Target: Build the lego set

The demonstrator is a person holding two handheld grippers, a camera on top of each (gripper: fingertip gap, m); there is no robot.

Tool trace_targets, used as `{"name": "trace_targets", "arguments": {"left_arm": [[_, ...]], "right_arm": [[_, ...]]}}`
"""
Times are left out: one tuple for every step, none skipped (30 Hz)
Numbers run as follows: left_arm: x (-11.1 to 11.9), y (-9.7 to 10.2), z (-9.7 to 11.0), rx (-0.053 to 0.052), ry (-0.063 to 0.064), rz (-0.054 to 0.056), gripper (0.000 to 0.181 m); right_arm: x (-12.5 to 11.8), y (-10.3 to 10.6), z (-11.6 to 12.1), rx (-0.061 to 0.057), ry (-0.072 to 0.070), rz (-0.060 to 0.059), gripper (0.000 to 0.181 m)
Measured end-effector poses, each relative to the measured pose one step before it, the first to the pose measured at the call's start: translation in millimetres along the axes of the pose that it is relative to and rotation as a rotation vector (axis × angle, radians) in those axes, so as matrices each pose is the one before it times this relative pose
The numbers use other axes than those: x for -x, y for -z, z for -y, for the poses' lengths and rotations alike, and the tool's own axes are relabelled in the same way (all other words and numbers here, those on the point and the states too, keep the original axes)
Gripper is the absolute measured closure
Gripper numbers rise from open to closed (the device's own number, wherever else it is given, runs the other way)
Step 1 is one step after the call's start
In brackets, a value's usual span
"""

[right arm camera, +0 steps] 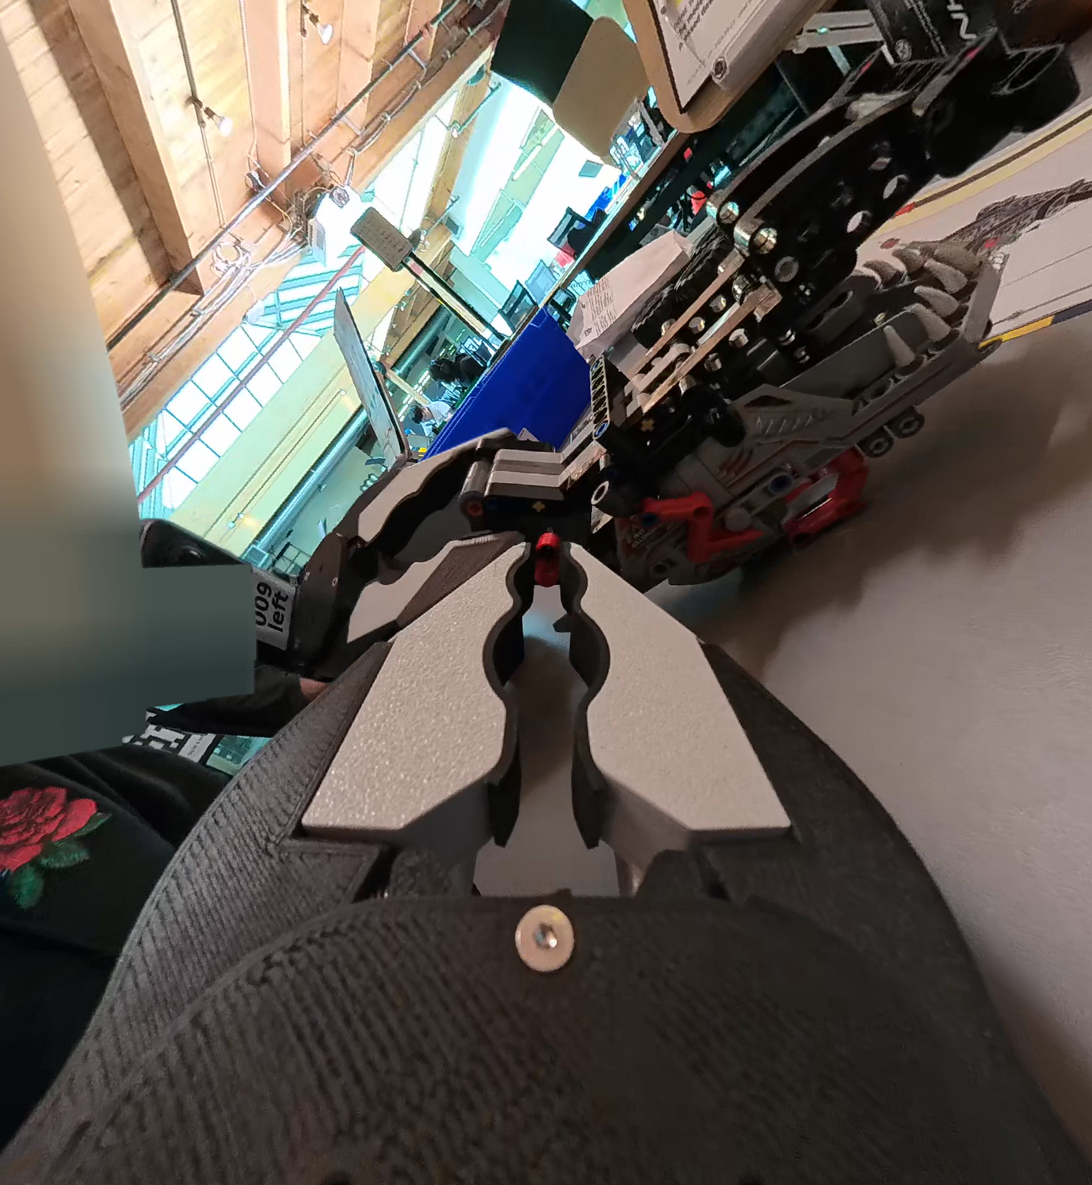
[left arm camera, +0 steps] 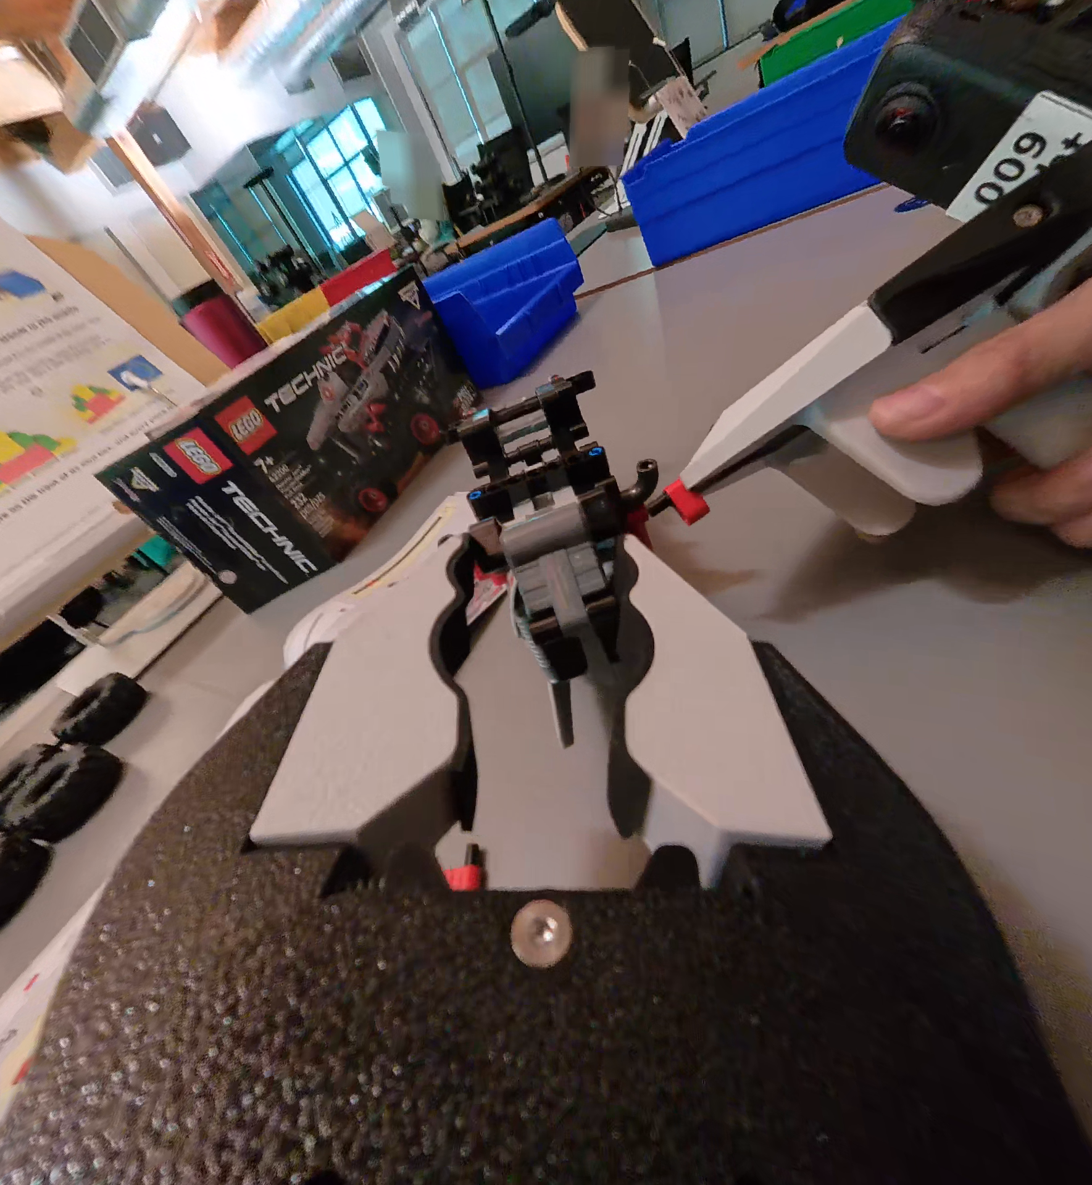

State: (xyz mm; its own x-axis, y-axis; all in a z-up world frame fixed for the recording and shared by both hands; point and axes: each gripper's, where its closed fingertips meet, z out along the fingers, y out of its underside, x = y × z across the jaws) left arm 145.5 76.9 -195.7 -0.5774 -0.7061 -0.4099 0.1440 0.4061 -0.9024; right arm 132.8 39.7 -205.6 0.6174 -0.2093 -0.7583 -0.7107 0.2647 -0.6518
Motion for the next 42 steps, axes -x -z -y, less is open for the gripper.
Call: {"name": "trace_targets", "arguments": {"left_arm": [[-0.04, 0.12, 0.23, -0.0055, -0.022, 0.0071, 0.141], [-0.07, 0.23, 0.05, -0.0047, -0.017, 0.003, 0.141], [-0.02, 0.25, 0.05, -0.006, -0.0145, 0.0001, 0.14], [0.87, 0.22, -0.16, -0.0035, -0.0126, 0.0056, 0.14], [1.87, 0.21, -0.73, 0.001, -0.0063, 0.0116, 0.141], [1.22, 0.44, -0.34, -0.0015, -0.004, 0.0063, 0.141], [0.16, 0.32, -0.13, -0.0033, -0.0101, 0.001, 0.141], [0.19, 0.29, -0.12, -0.0021, -0.0134, 0.0044, 0.141], [0.47, 0.28, -0.04, -0.0003, -0.0124, 0.0077, 0.141], [0.11, 0.22, 0.18, -0.001, -0.0137, 0.0058, 0.141], [-0.19, 0.07, 0.16, -0.0011, -0.0133, 0.0043, 0.141], [0.04, 0.16, 0.19, 0.0001, -0.0115, 0.0049, 0.141], [0.29, 0.09, -0.05, 0.0007, -0.0108, 0.0062, 0.141], [0.34, 0.12, -0.01, -0.0002, -0.0095, 0.005, 0.141], [0.27, 0.08, -0.01, 0.0003, -0.0087, 0.0042, 0.141], [0.26, 0.17, -0.08, 0.0004, -0.0085, 0.0049, 0.141], [0.18, 0.2, -0.02, -0.0003, -0.0095, 0.0046, 0.141], [0.16, 0.05, 0.24, -0.0008, -0.0089, 0.0041, 0.141], [0.07, -0.11, 0.18, -0.0007, -0.0079, 0.0033, 0.142], [0.13, 0.0, 0.12, -0.0004, -0.005, 0.0025, 0.142], [0.26, 0.06, 0.08, 0.0, -0.003, 0.0024, 0.142], [0.03, 0.15, 0.19, 0.0, -0.0022, 0.001, 0.142], [0.07, 0.17, 0.08, 0.0007, -0.004, 0.0026, 0.142], [0.11, -0.02, 0.06, 0.0008, -0.0059, 0.0029, 0.142], [-0.31, -0.03, 0.17, -0.0013, -0.0055, 0.0008, 0.142], [-0.4, 0.0, 0.25, -0.0016, -0.0037, 0.0002, 0.142], [-0.03, 0.07, -0.06, -0.0004, -0.0024, 0.001, 0.142], [0.2, 0.05, -0.08, -0.0003, -0.0023, 0.0015, 0.142], [0.35, 0.06, -0.1, -0.0002, -0.0025, 0.0025, 0.142], [0.3, 0.23, 0.08, 0.0, -0.0042, 0.0031, 0.142], [0.22, 0.2, 0.28, -0.0013, -0.0068, 0.0037, 0.142], [0.13, 0.27, 0.43, -0.002, -0.0079, 0.004, 0.142], [-0.16, 0.01, 0.21, -0.0012, -0.0069, 0.0024, 0.142], [0.0, 0.02, 0.15, -0.0004, -0.0046, 0.0018, 0.142], [0.09, 0.04, 0.19, -0.0011, -0.0016, 0.0014, 0.142], [0.11, 0.11, 0.43, -0.0024, 0.002, 0.0006, 0.142], [-0.17, 0.1, 0.39, -0.0035, 0.005, -0.0017, 0.141], [0.17, 0.0, 0.44, -0.0027, 0.0062, -0.0006, 0.14], [0.63, 0.02, 0.33, -0.0019, 0.0071, 0.0019, 0.137], [-0.01, 0.15, 0.41, -0.002, 0.0101, -0.0017, 0.135], [-0.52, 0.24, 0.58, -0.0047, 0.0095, -0.0052, 0.134], [0.22, 0.49, 0.64, -0.0063, 0.0066, -0.0004, 0.132]], "right_arm": [[0.21, 0.07, 0.07, -0.0008, 0.0, 0.0012, 0.175], [-0.24, 0.07, 0.18, -0.0008, -0.0012, 0.0, 0.175], [0.11, -0.09, -0.1, 0.0006, -0.0012, 0.001, 0.175], [0.26, 0.06, -0.12, 0.0003, 0.0009, 0.0019, 0.175], [0.28, 0.18, -0.11, -0.0006, 0.0023, 0.001, 0.175], [0.2, 0.35, 0.08, -0.0018, 0.0007, 0.0015, 0.175], [0.12, 0.19, 0.09, -0.001, -0.0021, 0.0023, 0.175], [0.07, -0.07, -0.13, 0.0017, -0.0055, 0.0031, 0.175], [-0.29, 0.01, 0.15, 0.0001, -0.0052, 0.001, 0.175], [-0.2, 0.01, 0.31, -0.0017, -0.0018, 0.0, 0.175], [0.16, 0.07, -0.09, 0.0001, 0.001, 0.0002, 0.175], [0.11, -0.31, -0.34, 0.0019, 0.0023, -0.0003, 0.175], [-0.04, -0.26, -0.44, 0.0021, 0.0026, -0.0016, 0.175], [0.04, -0.22, -0.31, 0.0014, 0.0024, -0.001, 0.175], [-0.12, -0.17, -0.25, 0.0017, 0.0009, -0.0014, 0.175], [-0.28, -0.14, 0.01, -0.0002, -0.0009, -0.0016, 0.175], [-0.24, -0.02, 0.15, -0.0003, -0.0022, -0.0003, 0.175], [-0.33, -0.05, 0.14, -0.0007, -0.003, -0.0008, 0.175], [-0.4, -0.06, 0.3, -0.0009, -0.0022, -0.0019, 0.175], [-0.15, -0.23, -0.23, 0.0016, -0.0008, -0.0005, 0.175], [-0.24, -0.35, -0.3, 0.0022, 0.0006, -0.0022, 0.175], [-0.58, -0.5, -0.2, 0.0023, 0.0003, -0.0041, 0.175], [-0.47, -0.47, -0.11, 0.0019, -0.0013, -0.003, 0.175], [-0.62, -0.32, -0.09, 0.0018, -0.0031, -0.0032, 0.175], [-0.75, -0.25, 0.19, 0.0001, -0.0033, -0.0039, 0.175], [-0.54, -0.15, 0.19, -0.0007, -0.0024, -0.0026, 0.175], [-0.34, 0.0, -0.05, 0.0005, -0.0006, -0.0017, 0.175], [-0.41, -0.06, -0.09, 0.0, 0.0005, -0.0033, 0.175], [-0.75, -0.04, 0.37, -0.002, 0.0002, -0.0056, 0.175], [-0.7, -0.09, 0.34, -0.0017, -0.0017, -0.0043, 0.175], [-0.61, -0.15, 0.24, -0.0017, -0.0017, -0.0042, 0.175], [-0.89, 0.05, 0.47, -0.0027, -0.0009, -0.0053, 0.175], [-0.67, 0.22, 0.5, -0.0035, -0.0019, -0.0038, 0.175], [-0.87, 0.25, 0.73, -0.0041, -0.0046, -0.0038, 0.175], [-1.23, 0.01, 0.7, -0.0032, -0.0062, -0.0058, 0.175], [-1.67, 0.23, 0.71, -0.0039, -0.008, -0.0076, 0.175], [-2.17, 0.49, 1.19, -0.0077, -0.0091, -0.011, 0.175], [-1.99, 0.31, 0.95, -0.005, -0.0091, -0.01, 0.175], [-1.86, -0.24, -0.21, 0.0039, -0.0146, -0.0055, 0.175], [-1.96, -0.36, -0.38, 0.0061, -0.0172, -0.0046, 0.175], [-2.42, -0.27, 0.17, 0.0024, -0.0174, -0.0088, 0.175], [-2.52, -0.29, 0.36, 0.0017, -0.0181, -0.0088, 0.175]]}}
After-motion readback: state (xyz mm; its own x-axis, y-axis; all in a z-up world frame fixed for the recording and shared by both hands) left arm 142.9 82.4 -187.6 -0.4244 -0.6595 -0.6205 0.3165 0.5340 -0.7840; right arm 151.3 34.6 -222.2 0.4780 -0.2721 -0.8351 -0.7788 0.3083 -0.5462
